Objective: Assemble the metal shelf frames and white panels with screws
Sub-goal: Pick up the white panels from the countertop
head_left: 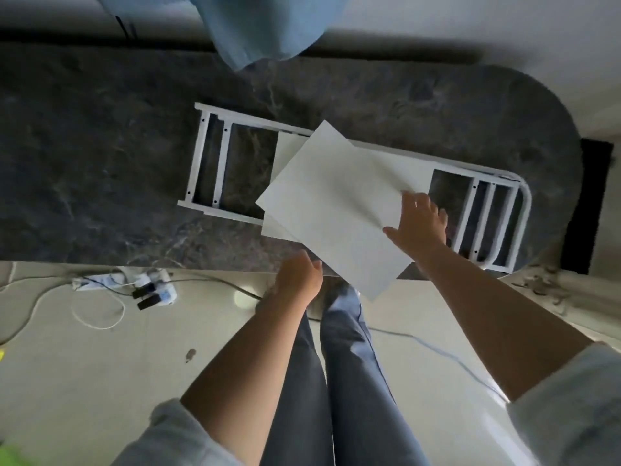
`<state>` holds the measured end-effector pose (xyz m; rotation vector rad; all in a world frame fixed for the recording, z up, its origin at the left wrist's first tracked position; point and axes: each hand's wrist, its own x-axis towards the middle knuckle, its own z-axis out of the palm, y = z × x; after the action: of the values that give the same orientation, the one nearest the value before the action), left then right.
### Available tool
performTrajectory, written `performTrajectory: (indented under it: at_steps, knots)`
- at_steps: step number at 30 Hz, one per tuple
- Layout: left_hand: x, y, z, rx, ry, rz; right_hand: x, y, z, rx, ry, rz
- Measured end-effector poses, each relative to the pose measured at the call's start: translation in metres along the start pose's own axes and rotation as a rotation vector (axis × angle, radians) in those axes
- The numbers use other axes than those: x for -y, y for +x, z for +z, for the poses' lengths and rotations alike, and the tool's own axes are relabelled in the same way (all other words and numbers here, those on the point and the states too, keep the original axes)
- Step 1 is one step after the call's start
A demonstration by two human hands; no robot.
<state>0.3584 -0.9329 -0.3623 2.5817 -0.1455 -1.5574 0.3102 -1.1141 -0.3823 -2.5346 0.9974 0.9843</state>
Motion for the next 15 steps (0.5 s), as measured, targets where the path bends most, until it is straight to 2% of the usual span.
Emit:
performTrajectory:
  at_steps: [5,9,11,13,15]
  knots:
    - [-0.027,0.012,0.021,-0.04,-0.327,-0.134,-0.003,0.007,0.007,-0.077,0.004,-0.011]
    - [-0.032,0.008,0.031,-0.052,-0.672,-0.169,-0.002,0.003,0.013,-0.063,0.024,0.006]
    - [-0.026,0.009,0.032,-0.111,-0.731,-0.191,0.0,-0.001,0.016,-0.062,0.035,-0.003]
    - [-0.014,0.011,0.03,-0.198,-0.781,-0.222,0.001,-0.003,0.017,-0.074,0.035,-0.06]
    - [0.002,0.009,0.022,-0.3,-0.791,-0.242,-0.001,-0.005,0.014,-0.068,-0.054,-0.216]
